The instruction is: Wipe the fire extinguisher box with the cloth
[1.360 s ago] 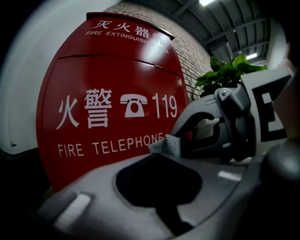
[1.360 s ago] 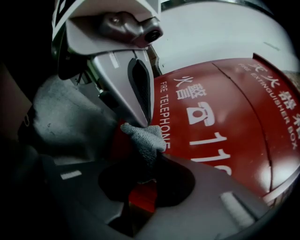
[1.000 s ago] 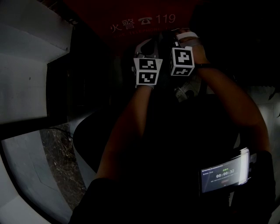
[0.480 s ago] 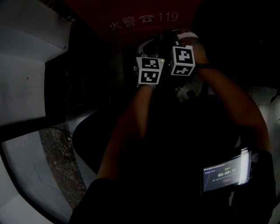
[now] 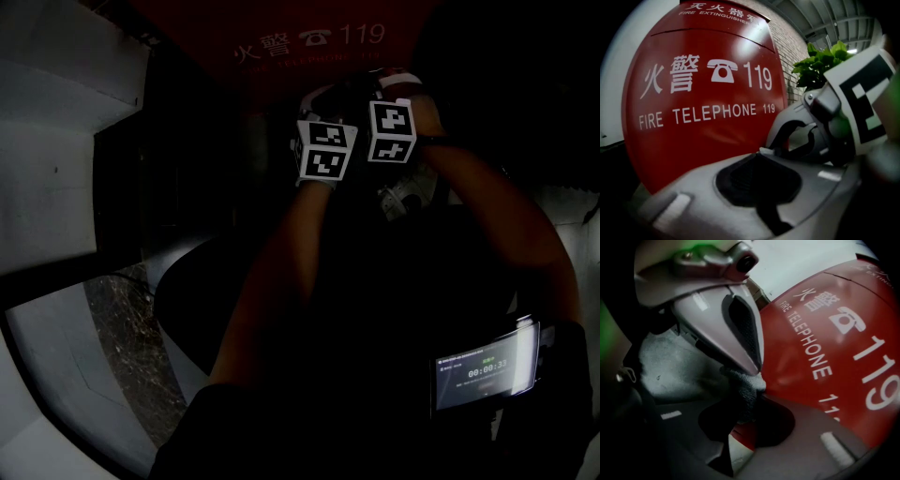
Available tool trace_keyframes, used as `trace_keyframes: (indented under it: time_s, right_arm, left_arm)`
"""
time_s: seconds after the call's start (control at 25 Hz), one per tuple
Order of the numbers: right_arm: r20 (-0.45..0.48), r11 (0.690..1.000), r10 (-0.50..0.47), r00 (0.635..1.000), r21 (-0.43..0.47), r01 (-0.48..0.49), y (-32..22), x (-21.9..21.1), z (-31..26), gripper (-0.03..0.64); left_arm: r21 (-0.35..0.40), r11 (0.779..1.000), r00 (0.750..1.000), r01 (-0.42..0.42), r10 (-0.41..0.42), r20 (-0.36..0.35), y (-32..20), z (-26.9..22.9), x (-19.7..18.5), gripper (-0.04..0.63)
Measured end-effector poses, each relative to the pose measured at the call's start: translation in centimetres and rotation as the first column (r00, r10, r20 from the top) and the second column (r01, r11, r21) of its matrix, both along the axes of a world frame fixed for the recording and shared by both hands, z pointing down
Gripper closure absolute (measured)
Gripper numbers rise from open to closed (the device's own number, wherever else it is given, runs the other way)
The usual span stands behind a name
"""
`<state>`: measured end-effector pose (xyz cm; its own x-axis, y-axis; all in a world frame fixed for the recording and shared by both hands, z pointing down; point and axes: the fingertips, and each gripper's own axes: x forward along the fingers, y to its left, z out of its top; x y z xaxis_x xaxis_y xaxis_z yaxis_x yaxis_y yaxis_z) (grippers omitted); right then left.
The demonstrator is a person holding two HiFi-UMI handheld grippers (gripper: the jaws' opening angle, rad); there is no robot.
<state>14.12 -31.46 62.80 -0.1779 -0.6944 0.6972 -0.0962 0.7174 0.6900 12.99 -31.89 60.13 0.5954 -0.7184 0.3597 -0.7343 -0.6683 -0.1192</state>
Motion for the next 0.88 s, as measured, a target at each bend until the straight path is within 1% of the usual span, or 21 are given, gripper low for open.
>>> trace_keyframes:
  time_s: [0.12, 0.36, 0.44, 0.52, 0.6, 0.68, 0.76, 0.88]
  right_arm:
    - [-0.012, 1.0, -0.019, 1.0, -0.004, 0.019, 0.4, -0.3, 0.3, 0.543]
    - [-0.023, 0.997, -0.05, 0.998, 0.061, 0.051, 1.9, -1.3, -3.2, 0.543]
    - [-0.034, 0.992, -0.059, 0.998, 0.11, 0.062, 2.6, -1.1, -5.2, 0.542]
    - [-0.042, 0.98, -0.066, 0.997, 0.187, 0.072, 3.0, -0.9, -8.3, 0.543]
    - [-0.038, 0.961, -0.059, 0.998, 0.269, 0.067, 3.1, -0.4, -12.0, 0.543]
    - [-0.028, 0.932, -0.044, 0.999, 0.359, 0.051, 2.9, 0.2, -16.5, 0.543]
    - [-0.015, 0.892, -0.023, 1.0, 0.452, 0.027, 2.8, 0.9, -21.6, 0.543]
    - [0.013, 0.819, -0.004, 1.0, 0.574, -0.004, 3.0, 2.0, -29.2, 0.541]
  left_arm:
    - [-0.007, 1.0, 1.0, 0.011, -0.011, -0.002, -0.1, -0.1, -0.2, 0.592]
    - [-0.007, 0.999, 0.998, 0.036, -0.036, -0.058, 0.8, -3.5, -0.5, 0.592]
    - [0.007, 1.0, 0.998, 0.023, -0.023, -0.066, 1.3, -5.3, -0.5, 0.592]
    - [0.033, 0.999, 0.997, 0.023, -0.021, -0.068, 1.6, -7.6, -0.9, 0.592]
    - [0.052, 0.997, 0.995, 0.051, -0.046, -0.086, 1.6, -10.2, -1.5, 0.592]
    - [0.051, 0.996, 0.989, 0.073, -0.065, -0.131, 1.7, -13.2, -1.8, 0.592]
    - [0.071, 0.995, 0.985, 0.068, -0.056, -0.163, 1.9, -16.7, -1.5, 0.592]
    - [0.144, 0.989, 0.979, 0.045, -0.015, -0.201, 2.5, -22.9, -0.5, 0.592]
